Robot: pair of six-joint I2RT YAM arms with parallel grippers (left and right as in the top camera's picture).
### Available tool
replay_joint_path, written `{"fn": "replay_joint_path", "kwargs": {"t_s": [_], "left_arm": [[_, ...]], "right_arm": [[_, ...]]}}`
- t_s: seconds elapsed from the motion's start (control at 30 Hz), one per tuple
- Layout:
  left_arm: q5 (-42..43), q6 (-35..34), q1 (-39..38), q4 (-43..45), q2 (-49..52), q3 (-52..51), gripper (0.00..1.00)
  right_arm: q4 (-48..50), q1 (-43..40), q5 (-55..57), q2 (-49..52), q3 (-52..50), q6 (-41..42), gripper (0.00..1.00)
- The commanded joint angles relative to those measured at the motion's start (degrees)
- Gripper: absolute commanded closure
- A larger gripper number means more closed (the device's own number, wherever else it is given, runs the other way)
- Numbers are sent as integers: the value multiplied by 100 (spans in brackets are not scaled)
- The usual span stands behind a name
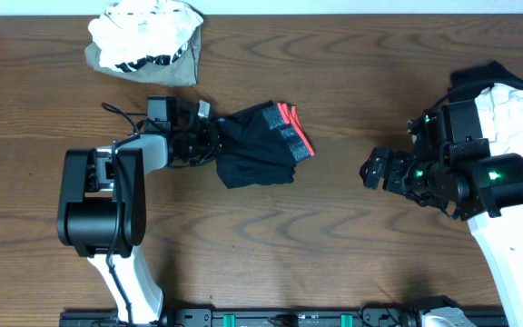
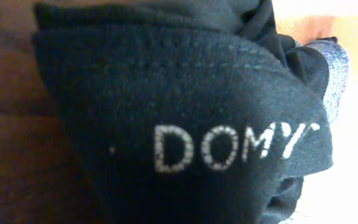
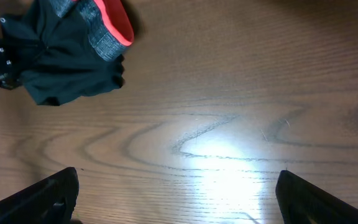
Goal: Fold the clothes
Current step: 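Lift the bundle with the left gripper and carry it up-left, then place the bundle onto the white-and-grey pile at top left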
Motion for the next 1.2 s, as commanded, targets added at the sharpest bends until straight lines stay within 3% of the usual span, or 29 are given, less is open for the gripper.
{"fn": "replay_joint_path", "kwargs": {"t_s": [0.0, 0.6, 1.17], "left_arm": [[-688, 256, -33, 94, -286, 280, 94], [-1443, 293, 225, 400, -431, 3117, 94], [-3287, 162, 800, 2780, 356, 3206, 94]], "right_arm": [[-7, -46, 48, 15, 72, -179, 1], [-170, -46, 280, 15, 72, -173, 2], [-299, -46, 280, 15, 72, -168, 1]]}}
